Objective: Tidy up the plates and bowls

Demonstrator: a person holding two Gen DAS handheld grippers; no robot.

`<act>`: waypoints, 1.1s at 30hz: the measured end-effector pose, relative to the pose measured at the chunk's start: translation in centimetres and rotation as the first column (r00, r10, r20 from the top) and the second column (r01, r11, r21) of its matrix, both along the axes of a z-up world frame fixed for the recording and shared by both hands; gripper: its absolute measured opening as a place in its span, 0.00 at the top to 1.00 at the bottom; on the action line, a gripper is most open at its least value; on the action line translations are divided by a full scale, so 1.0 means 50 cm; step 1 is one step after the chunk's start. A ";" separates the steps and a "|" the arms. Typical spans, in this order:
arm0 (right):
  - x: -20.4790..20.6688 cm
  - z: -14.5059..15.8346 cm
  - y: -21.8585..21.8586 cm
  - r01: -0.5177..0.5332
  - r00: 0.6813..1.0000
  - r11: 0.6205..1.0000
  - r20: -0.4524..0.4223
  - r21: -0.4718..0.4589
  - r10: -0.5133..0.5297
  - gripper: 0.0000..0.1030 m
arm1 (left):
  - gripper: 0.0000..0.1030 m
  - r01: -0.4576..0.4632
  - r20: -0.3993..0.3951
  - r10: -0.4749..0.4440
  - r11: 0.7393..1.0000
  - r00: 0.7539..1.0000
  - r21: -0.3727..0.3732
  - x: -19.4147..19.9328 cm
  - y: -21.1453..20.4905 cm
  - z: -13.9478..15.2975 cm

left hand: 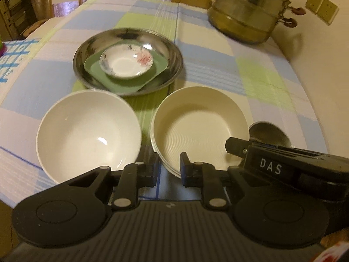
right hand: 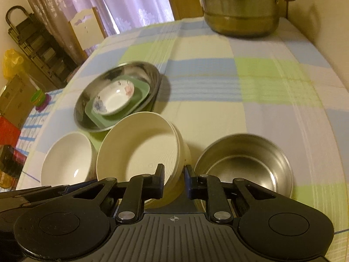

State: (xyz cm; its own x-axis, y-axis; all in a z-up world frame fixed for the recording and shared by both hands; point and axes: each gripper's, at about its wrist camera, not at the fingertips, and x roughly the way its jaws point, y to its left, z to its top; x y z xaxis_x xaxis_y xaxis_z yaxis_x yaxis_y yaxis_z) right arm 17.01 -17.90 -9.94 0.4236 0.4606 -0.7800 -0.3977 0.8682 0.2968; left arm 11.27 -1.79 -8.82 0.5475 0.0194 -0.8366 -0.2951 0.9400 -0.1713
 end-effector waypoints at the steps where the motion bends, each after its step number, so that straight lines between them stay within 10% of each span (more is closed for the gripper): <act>1: 0.000 0.004 -0.002 0.006 1.000 1.000 0.004 0.003 -0.006 0.81 | 0.83 0.006 0.007 -0.006 1.000 1.000 0.001 0.001 0.000 0.003; 33: -0.055 0.087 0.156 -0.071 0.997 0.989 0.021 0.133 0.069 0.81 | 0.83 -0.085 0.129 0.071 0.991 0.989 0.100 -0.103 0.161 0.104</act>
